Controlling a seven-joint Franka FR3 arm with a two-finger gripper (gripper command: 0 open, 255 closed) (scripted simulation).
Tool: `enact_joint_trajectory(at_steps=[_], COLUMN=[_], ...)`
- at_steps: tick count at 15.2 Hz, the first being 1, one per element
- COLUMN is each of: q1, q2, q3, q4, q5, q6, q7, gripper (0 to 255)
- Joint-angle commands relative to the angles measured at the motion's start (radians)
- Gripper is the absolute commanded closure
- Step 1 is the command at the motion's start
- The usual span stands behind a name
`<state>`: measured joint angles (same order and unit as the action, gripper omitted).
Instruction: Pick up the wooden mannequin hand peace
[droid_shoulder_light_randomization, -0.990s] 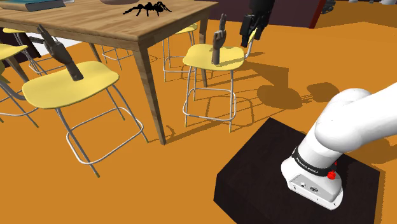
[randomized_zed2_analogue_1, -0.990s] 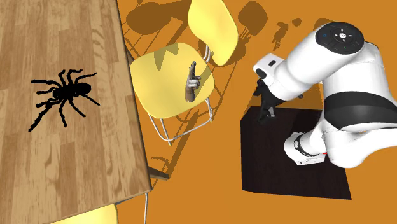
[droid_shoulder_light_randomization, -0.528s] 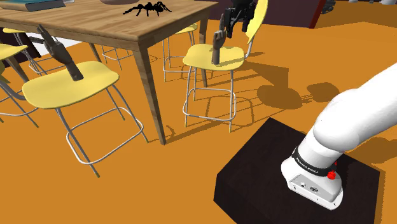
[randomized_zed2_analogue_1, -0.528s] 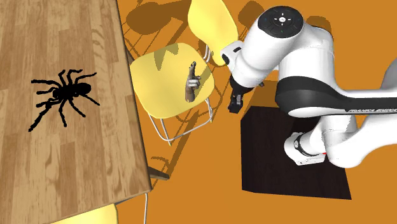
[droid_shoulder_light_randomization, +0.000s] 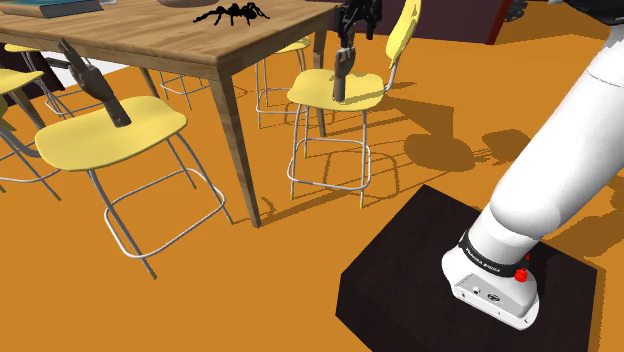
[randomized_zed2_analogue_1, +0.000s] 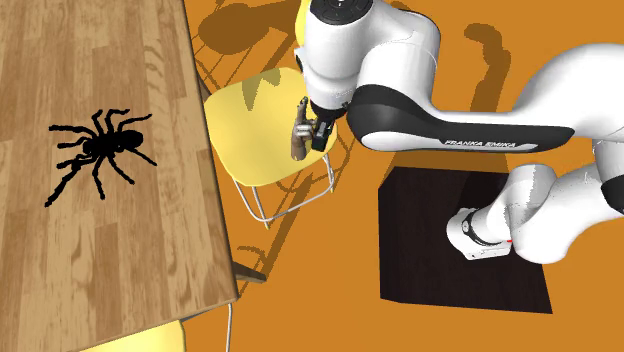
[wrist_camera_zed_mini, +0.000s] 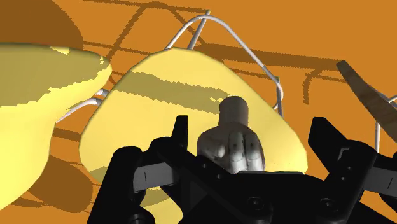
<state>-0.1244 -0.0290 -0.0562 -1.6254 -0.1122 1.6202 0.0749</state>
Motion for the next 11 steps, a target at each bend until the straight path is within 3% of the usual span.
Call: enact_joint_trajectory(at_steps=[1, 2, 11], q1=[-0.007, -0.01, -0.01], q2=[0.106, 0.14, 0.116], q3=[-0.006, -0.01, -0.01], q4=[0.137, 0.182, 0.047], q5=[-0.004, -0.005, -0.007], q6=[-0.043, -0.057, 0.052], q7=[0.02, 0.025, 0.037], gripper=[0, 0, 0])
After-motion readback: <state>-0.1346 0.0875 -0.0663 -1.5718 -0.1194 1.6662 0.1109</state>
